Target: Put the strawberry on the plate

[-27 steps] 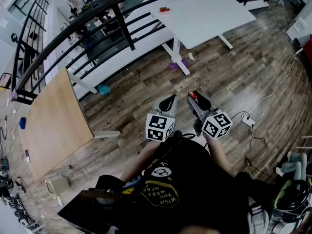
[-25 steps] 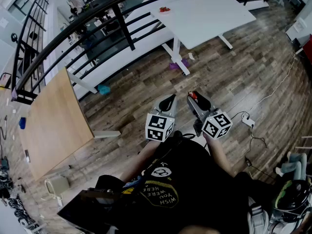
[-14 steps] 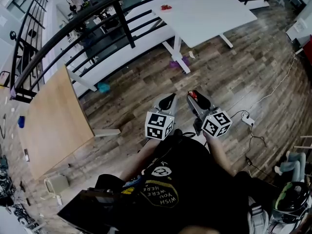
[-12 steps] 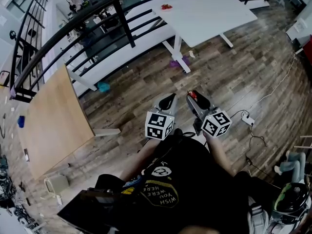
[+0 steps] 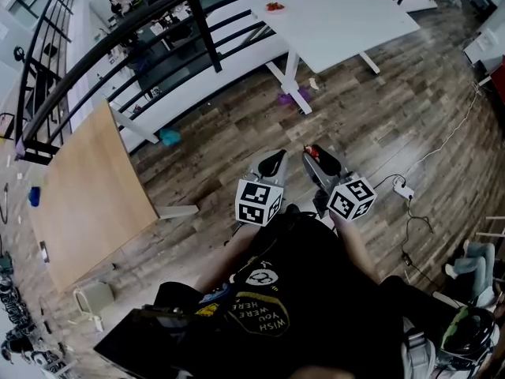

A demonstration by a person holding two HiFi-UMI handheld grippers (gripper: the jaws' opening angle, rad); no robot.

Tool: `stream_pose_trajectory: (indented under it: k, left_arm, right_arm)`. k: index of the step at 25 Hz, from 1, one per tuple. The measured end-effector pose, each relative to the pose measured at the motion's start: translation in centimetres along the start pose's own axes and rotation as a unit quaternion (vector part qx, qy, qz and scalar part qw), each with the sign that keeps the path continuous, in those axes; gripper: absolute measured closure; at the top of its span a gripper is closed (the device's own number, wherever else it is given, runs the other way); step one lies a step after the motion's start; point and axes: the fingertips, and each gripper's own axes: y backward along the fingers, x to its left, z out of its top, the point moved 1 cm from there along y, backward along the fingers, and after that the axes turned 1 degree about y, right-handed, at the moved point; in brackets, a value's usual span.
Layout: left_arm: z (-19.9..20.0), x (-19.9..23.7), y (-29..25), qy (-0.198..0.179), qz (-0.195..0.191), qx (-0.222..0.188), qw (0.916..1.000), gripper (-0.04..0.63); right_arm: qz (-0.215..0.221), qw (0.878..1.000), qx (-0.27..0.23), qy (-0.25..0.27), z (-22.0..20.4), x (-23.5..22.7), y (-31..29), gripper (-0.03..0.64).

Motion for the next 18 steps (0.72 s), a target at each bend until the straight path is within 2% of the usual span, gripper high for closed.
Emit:
stream_pose_trajectory:
  k: [10, 18]
  left_arm:
    - [-1.4, 0.7, -0.1, 0.006, -0.029, 0.016, 0.9994, 0.594]
    - [1.7, 2.7, -3.1, 0.007, 0.009, -0.004, 0.9999, 0.594]
  right_arm:
    - [-0.024, 1.000, 0.003, -0.015, -1.2, 0.4, -0.5, 0.477]
    - [-0.007, 1.000, -0.005, -0.017, 1.1, -2.5, -2.3, 0.477]
